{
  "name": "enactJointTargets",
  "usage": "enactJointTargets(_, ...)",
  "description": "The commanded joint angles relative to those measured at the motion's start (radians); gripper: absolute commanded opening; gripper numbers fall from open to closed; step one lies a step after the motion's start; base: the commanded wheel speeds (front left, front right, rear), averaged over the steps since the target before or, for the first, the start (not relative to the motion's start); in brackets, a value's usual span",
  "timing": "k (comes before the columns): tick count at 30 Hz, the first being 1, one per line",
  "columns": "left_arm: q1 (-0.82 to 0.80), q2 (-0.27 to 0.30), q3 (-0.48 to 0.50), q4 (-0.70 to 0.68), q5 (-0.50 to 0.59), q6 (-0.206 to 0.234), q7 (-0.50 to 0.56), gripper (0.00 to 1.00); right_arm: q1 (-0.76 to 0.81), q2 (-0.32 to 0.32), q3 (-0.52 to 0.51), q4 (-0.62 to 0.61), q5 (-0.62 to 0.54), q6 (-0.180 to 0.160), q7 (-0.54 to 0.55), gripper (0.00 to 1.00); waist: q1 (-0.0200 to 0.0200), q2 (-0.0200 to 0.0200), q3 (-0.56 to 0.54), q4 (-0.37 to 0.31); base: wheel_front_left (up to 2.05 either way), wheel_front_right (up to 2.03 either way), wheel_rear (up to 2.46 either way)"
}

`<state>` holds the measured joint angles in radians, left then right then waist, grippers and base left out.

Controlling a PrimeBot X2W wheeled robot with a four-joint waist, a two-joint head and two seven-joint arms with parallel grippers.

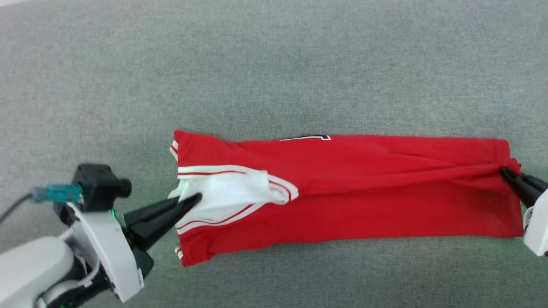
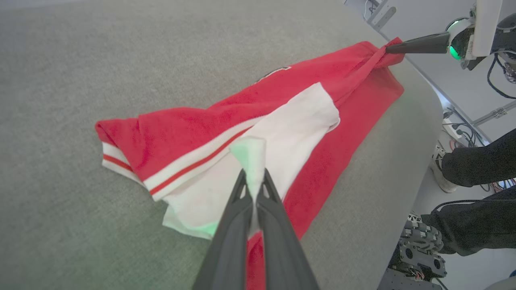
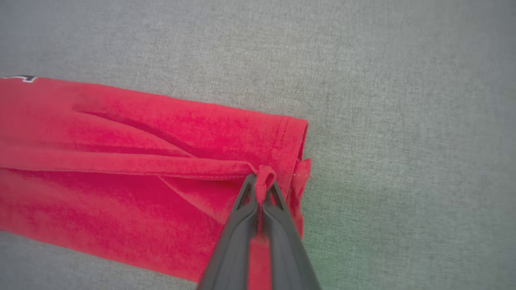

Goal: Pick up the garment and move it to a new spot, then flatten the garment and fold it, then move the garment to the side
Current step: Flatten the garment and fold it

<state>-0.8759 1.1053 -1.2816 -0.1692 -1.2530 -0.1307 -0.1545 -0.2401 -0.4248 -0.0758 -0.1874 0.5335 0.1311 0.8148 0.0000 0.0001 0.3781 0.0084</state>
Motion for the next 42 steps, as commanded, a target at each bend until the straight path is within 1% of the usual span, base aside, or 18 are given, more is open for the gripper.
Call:
enactJointTargets(1, 0.026, -0.014, 0.001, 0.022, 0.011, 0.001, -0.003, 0.0, 0.01, 0.012, -0.002, 0.01, -0.011, -0.001, -0.005, 0.0, 0.0, -0.0001, 0.008, 0.002, 0.0, 0.0, 0.0)
enactJointTargets(7, 0.076, -0.088, 0.001, 0.102, 0.04, 0.001, 0.004, 0.0, -0.008, 0.038, 0.005, 0.077, -0.015, -0.001, -0.034, 0.0, 0.0, -0.0001, 0.034, 0.005, 0.0, 0.0, 0.0)
enactJointTargets(8, 0.076, -0.088, 0.001, 0.102, 0.04, 0.001, 0.004, 0.0, -0.008, 0.038, 0.005, 0.077, -0.015, -0.001, -0.034, 0.0, 0.0, -0.0001, 0.034, 0.005, 0.0, 0.0, 0.0)
enactJointTargets(11, 0.088, -0.129, 0.001, 0.153, 0.048, 0.001, -0.001, 0.0, -0.021, 0.041, 0.017, 0.12, -0.019, -0.001, -0.056, 0.0, 0.0, -0.0001, 0.045, 0.007, 0.0, 0.0, 0.0)
enactJointTargets(14, 0.095, -0.164, 0.0, 0.195, 0.033, 0.001, -0.019, 0.0, -0.031, 0.041, 0.034, 0.172, -0.025, -0.001, -0.079, 0.0, 0.0, -0.0001, 0.052, 0.008, 0.0, 0.0, 0.0)
enactJointTargets(20, 0.108, -0.201, -0.001, 0.245, 0.036, 0.001, -0.032, 0.0, -0.05, 0.039, 0.082, 0.229, -0.024, -0.001, -0.121, 0.0, 0.0, -0.0001, 0.051, 0.007, 0.0, 0.0, 0.0)
enactJointTargets(21, 0.106, -0.206, -0.001, 0.246, 0.033, 0.001, -0.042, 0.2, -0.056, 0.036, 0.09, 0.23, -0.026, -0.001, -0.135, 0.0, 0.0, -0.0001, 0.045, 0.007, 0.0, 0.0, 0.0)
enactJointTargets(22, 0.104, -0.21, 0.0, 0.246, 0.026, 0.001, -0.053, 0.37, -0.058, 0.033, 0.097, 0.233, -0.027, -0.001, -0.147, 0.22, 0.0, -0.0001, 0.038, 0.007, 0.0, 0.0, 0.0)
enactJointTargets(23, 0.102, -0.212, 0.0, 0.244, 0.018, 0.001, -0.063, 0.47, -0.057, 0.029, 0.105, 0.237, -0.025, -0.001, -0.157, 0.44, 0.0, -0.0001, 0.029, 0.008, 0.0, 0.0, 0.0)
enactJointTargets(24, 0.101, -0.213, 0.001, 0.24, 0.012, 0.001, -0.073, 0.8, -0.056, 0.023, 0.11, 0.24, -0.023, -0.001, -0.167, 0.91, 0.0, -0.0001, 0.018, 0.009, 0.0, 0.0, 0.0)
enactJointTargets(25, 0.101, -0.213, 0.001, 0.237, 0.004, 0.001, -0.08, 1.0, -0.053, 0.018, 0.112, 0.243, -0.02, -0.001, -0.175, 1.0, 0.0, -0.0001, 0.007, 0.011, 0.0, 0.0, 0.0)
enactJointTargets(29, 0.113, -0.212, 0.019, 0.236, -0.026, 0.001, -0.103, 1.0, -0.039, -0.003, 0.103, 0.243, 0.001, -0.001, -0.197, 1.0, 0.0, -0.0001, -0.045, 0.02, 0.0, 0.0, 0.0)
enactJointTargets(33, 0.158, -0.23, 0.084, 0.265, -0.048, 0.001, -0.11, 1.0, -0.018, -0.026, 0.084, 0.25, 0.023, -0.001, -0.197, 1.0, 0.0, -0.0001, -0.098, 0.039, 0.0, 0.0, 0.0)
enactJointTargets(35, 0.199, -0.25, 0.149, 0.293, -0.05, 0.005, -0.111, 1.0, 0.001, -0.037, 0.069, 0.255, 0.035, -0.001, -0.193, 1.0, 0.0, -0.0001, -0.12, 0.053, 0.0, 0.0, 0.0)
enactJointTargets(37, 0.254, -0.281, 0.209, 0.33, -0.053, 0.024, -0.11, 1.0, 0.02, -0.047, 0.048, 0.257, 0.048, -0.001, -0.192, 1.0, 0.0, -0.0001, -0.139, 0.071, 0.0, 0.0, 0.0)
enactJointTargets(40, 0.316, -0.325, 0.29, 0.376, -0.016, 0.041, -0.109, 1.0, 0.054, -0.054, 0.009, 0.258, 0.056, -0.001, -0.184, 1.0, 0.0, -0.0001, -0.158, 0.098, 0.0, 0.0, 0.0)
enactJointTargets(42, 0.359, -0.356, 0.335, 0.405, 0.015, 0.043, -0.109, 1.0, 0.078, -0.059, -0.02, 0.258, 0.06, -0.001, -0.177, 1.0, 0.0, -0.0001, -0.169, 0.117, 0.0, 0.0, 0.0)
